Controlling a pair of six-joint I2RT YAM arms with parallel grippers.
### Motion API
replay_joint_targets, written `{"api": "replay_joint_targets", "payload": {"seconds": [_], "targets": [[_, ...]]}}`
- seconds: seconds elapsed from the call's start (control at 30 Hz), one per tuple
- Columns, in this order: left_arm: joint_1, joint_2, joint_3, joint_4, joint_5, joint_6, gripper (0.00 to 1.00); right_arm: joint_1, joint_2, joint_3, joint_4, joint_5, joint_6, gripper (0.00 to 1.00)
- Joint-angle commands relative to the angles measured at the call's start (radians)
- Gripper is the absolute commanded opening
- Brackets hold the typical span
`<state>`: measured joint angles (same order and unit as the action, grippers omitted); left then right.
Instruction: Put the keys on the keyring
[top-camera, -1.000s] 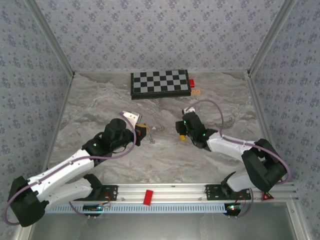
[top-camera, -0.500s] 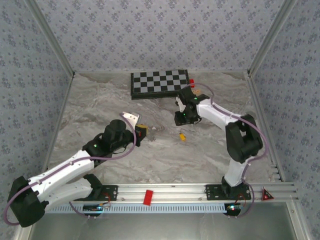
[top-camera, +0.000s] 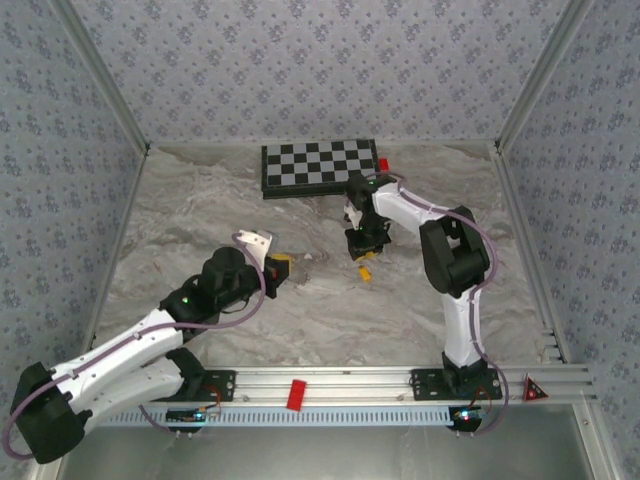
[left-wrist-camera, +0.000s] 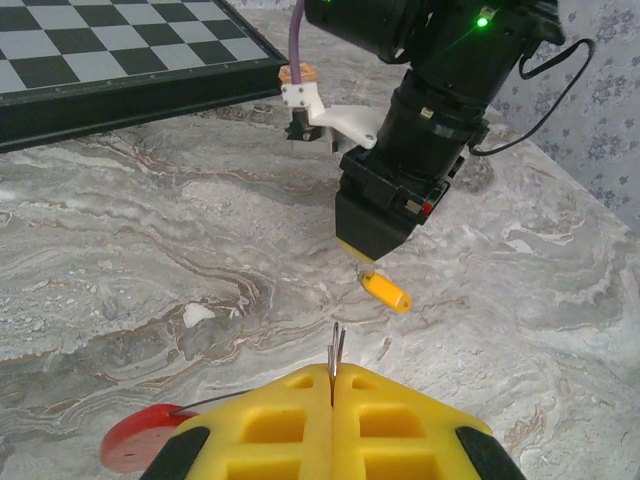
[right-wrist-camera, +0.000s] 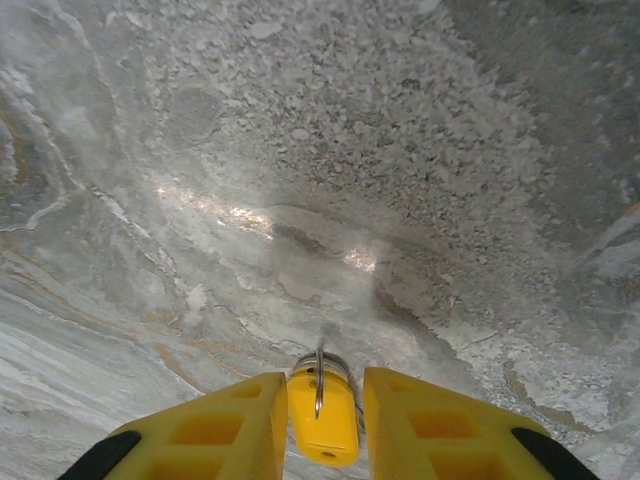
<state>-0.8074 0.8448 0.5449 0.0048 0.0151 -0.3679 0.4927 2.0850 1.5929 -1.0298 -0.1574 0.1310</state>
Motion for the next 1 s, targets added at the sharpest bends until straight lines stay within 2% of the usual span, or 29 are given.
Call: {"api": "replay_joint_targets", "payload": {"seconds": [0.0, 0.4, 0.97], "targets": [[-0.006, -0.021, -0.012, 0.054, 0.023, 0.001, 0.0, 0.006, 0.041, 0.049, -0.093, 0.001, -0.028, 0.26], [-0.006, -0.023, -0.023, 0.067, 0.023, 0.003, 0.0, 0.01, 0.089, 0.07, -0.118, -0.009, -0.038, 0.16], [-0.006, -0.019, -0.025, 0.069, 0.021, -0.001, 0.0, 0.012, 0.092, 0.088, -0.122, -0.021, -0.044, 0.14]]}}
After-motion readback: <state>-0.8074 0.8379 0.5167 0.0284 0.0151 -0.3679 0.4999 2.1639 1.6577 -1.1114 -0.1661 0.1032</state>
